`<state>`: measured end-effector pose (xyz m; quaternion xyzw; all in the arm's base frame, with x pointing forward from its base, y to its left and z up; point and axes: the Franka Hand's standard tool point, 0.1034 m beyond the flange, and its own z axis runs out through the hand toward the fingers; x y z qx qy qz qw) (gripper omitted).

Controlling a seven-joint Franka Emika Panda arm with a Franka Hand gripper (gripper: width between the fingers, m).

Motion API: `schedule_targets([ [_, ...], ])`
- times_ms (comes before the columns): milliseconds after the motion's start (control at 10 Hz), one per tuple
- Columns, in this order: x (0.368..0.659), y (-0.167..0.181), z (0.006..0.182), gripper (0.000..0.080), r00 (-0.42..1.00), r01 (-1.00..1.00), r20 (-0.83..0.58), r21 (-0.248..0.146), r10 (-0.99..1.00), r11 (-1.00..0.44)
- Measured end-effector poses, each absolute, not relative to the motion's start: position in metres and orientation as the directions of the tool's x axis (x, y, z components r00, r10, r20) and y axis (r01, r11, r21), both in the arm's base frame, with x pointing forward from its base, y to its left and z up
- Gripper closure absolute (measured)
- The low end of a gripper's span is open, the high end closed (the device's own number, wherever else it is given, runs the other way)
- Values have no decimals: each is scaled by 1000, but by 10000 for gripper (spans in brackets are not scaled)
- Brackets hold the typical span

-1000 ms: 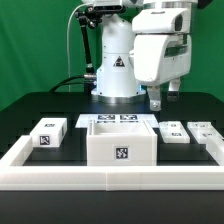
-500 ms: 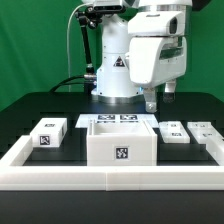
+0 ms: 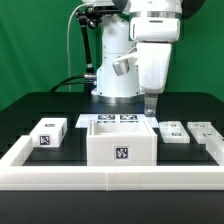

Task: Assemble cabinet

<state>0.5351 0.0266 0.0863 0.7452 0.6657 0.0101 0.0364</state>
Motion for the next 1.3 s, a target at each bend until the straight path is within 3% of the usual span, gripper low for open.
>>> schedule_targets([
  [300, 535, 26, 86, 3, 113, 992, -34, 67, 993, -111],
  [500, 527, 17, 82, 3, -19, 996, -36, 90, 999, 22],
  [700, 515, 8, 78, 3, -78, 993, -44, 82, 996, 81],
  [1300, 500, 7, 71, 3, -67, 994, -37, 82, 997, 70],
])
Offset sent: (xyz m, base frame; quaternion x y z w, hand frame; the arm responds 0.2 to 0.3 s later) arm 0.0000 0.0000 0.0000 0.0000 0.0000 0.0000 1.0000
